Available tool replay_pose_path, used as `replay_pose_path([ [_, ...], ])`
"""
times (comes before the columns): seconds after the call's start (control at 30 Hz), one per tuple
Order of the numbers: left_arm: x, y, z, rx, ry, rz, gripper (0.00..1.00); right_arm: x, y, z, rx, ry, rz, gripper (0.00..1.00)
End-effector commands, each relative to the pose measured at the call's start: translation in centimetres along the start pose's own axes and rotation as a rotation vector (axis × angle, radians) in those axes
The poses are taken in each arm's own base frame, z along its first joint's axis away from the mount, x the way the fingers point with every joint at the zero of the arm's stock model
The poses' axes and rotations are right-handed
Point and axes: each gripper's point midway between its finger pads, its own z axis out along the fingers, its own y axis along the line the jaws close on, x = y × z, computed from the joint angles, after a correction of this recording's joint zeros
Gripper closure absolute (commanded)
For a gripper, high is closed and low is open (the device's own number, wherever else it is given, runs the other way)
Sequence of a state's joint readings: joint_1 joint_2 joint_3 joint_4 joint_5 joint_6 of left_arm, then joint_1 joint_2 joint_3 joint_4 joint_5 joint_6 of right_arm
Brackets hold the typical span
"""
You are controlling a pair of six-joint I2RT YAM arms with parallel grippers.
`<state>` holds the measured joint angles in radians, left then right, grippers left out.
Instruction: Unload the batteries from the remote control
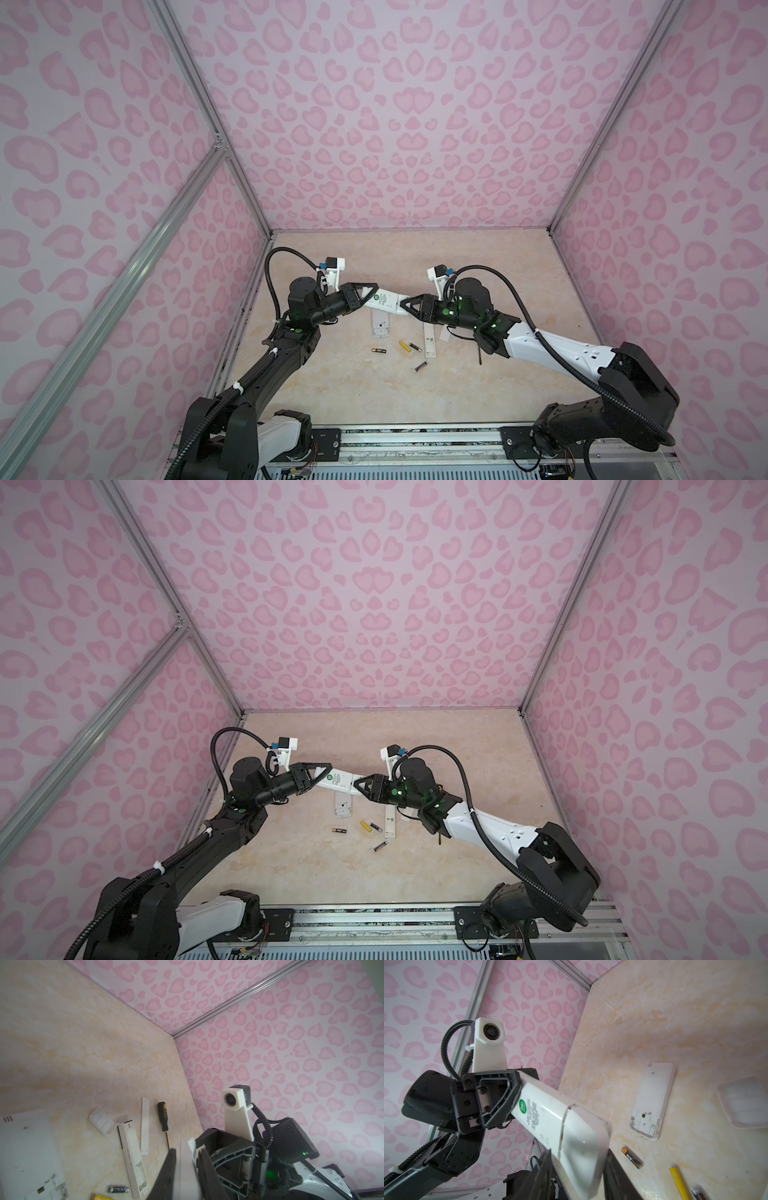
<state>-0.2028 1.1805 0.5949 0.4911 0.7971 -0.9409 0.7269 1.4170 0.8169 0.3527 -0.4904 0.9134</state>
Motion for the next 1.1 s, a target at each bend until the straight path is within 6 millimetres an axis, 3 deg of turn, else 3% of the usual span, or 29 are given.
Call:
replay_pose_path([
  [0.0, -0.1, 0.0, 0.0, 0.005, -0.007, 0.017, 0.96, -0.3, 0.2, 0.1, 0.007, -0.008, -0.024, 0.56],
  [0.2, -0.1, -0.2, -0.2, 0.010, -0.009, 0.019, 0.96, 0.2, 0.2, 0.9, 0.008, 0.022, -0.016, 0.57],
  [0.8, 0.6, -0.3, -0.8, 0.015, -0.003, 0.022, 0.96, 0.4, 0.8, 0.8, -0.031, -0.008, 0.031, 0.82],
  [1.07, 1.1, 0.2, -0.9, 0.003, 0.003, 0.016, 0.96, 0.5, 0.9, 1.0, -0.056, -0.012, 0.043, 0.87],
])
